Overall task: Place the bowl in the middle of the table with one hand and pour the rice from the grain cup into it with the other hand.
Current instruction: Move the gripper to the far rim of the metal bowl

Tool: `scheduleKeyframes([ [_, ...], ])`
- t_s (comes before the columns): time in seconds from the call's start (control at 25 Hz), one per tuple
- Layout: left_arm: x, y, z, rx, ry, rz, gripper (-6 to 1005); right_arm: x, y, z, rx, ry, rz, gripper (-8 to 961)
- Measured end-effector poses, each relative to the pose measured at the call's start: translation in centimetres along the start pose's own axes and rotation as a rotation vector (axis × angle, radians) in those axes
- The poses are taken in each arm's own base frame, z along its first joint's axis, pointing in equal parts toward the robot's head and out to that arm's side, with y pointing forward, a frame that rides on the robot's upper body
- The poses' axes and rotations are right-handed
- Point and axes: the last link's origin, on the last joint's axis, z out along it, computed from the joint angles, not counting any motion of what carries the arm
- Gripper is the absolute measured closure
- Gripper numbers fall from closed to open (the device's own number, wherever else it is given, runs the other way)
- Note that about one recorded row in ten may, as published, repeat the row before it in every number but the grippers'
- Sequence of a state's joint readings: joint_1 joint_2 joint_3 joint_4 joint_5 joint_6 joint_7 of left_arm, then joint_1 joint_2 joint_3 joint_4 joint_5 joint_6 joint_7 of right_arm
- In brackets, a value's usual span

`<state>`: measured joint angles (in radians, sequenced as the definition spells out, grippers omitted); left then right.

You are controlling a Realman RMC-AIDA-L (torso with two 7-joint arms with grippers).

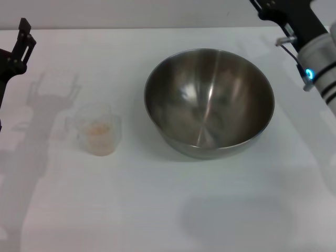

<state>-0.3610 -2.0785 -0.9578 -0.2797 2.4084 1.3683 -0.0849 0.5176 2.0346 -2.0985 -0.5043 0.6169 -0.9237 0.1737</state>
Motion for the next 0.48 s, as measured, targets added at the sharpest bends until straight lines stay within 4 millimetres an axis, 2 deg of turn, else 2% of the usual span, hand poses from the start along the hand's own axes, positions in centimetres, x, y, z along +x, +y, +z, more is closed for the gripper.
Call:
scheduleKeyframes([
  [0.12,0.0,-0.1,-0.1,0.005,0.000,0.000,158,-0.7,1.1,1.7,-0.018,0.100,0.004,235],
  [0.28,0.0,-0.1,-0.1,0.006,-0.001,0.000,158,-1.6,2.0,2.7,-0.020,0.190,-0.001,234],
  [0.48,0.0,-0.2,-0.1,0.010,-0.002,0.001,158,-4.0,3.1,3.9,-0.002,0.361,0.011,235],
])
